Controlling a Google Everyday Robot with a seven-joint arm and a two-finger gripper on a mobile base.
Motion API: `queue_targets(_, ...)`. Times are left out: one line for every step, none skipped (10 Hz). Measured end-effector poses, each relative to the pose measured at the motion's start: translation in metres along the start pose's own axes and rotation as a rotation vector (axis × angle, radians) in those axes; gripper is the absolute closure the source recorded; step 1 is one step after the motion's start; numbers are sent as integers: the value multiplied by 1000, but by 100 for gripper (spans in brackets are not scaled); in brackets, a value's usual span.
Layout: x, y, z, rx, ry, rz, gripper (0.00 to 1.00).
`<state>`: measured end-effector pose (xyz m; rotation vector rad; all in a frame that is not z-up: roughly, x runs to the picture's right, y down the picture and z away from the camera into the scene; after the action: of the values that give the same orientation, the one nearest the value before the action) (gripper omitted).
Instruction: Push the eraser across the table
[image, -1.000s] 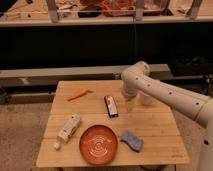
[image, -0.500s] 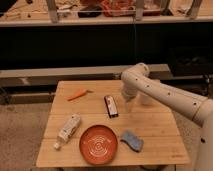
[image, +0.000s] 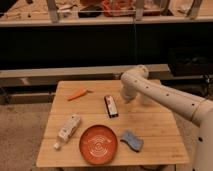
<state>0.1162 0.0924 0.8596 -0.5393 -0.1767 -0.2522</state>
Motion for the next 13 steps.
queue_targets(-1, 0, 3, -1, -2, -4, 20)
queue_targets(-1, 0, 4, 0, -4, -6, 20)
queue_targets(-2, 0, 5, -1, -5, -7, 20)
queue_targets(-2, 0, 7, -1, -5, -10, 20)
queue_targets(-3, 0, 8, -1, -7, -13, 20)
queue_targets(-4, 0, 10, -2, -9, -16, 21)
queue_targets(-5, 0, 11, -1, -10, -19, 22)
queue_targets(-6, -1, 13, -1, -11, -23, 20)
queue_targets(-7, -1, 14, -1, -13, -25, 20)
queue_targets(-8, -1, 14, -2, -14, -27, 20)
queue_targets(-8, -1, 15, -2, -14, -28, 20)
queue_targets(-8, -1, 16, -1, -16, -30, 22)
queue_targets(-9, -1, 19, -2, -19, -32, 30)
